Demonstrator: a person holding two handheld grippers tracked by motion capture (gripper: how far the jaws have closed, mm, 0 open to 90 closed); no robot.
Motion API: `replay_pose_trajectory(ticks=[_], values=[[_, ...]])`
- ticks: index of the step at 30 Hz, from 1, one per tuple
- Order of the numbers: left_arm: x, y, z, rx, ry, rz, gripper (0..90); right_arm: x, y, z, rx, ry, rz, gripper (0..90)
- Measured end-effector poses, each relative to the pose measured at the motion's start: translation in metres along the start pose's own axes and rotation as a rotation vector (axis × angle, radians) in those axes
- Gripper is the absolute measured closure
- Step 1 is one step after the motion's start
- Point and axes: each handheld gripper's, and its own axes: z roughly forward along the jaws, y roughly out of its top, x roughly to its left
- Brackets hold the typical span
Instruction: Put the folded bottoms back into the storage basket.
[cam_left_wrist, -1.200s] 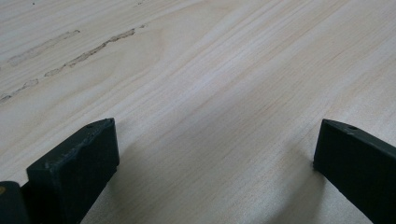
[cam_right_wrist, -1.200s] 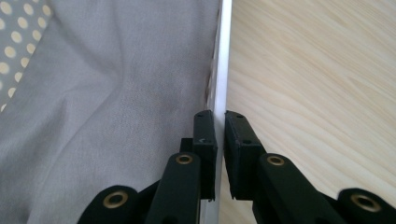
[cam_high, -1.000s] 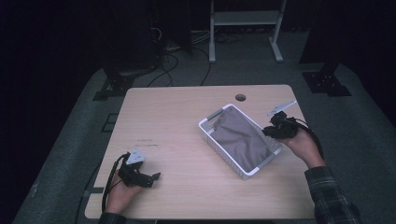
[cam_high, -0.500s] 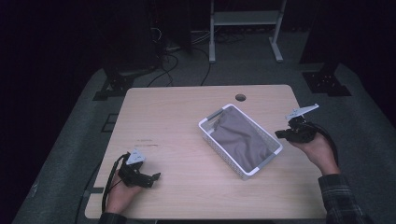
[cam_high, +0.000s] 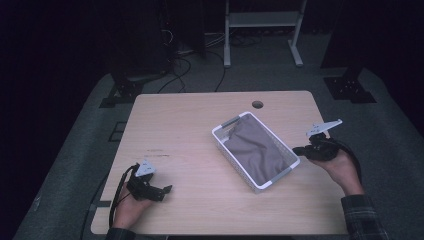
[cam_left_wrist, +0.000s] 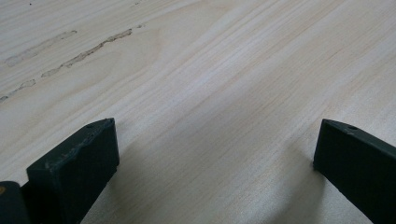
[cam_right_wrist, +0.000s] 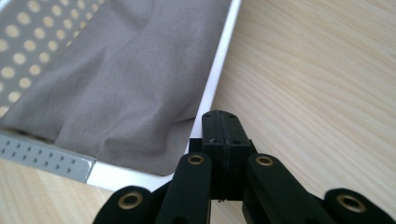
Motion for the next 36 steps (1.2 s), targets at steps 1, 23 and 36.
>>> replay_pose_trajectory(ticks=[1,23,36], values=[[0.000,0.000,0.000,0.000,0.000,0.000,0.0,0.006,0.000,0.002,-0.009,0.017,-0.015,89.5],[-0.001,0.000,0.000,-0.002,-0.001,0.000,0.0,0.050,0.006,0.010,-0.069,0.087,-0.093,89.6],[-0.001,0.000,0.000,-0.002,-0.003,0.001,0.0,0.076,0.016,0.017,-0.068,0.125,-0.155,89.5]])
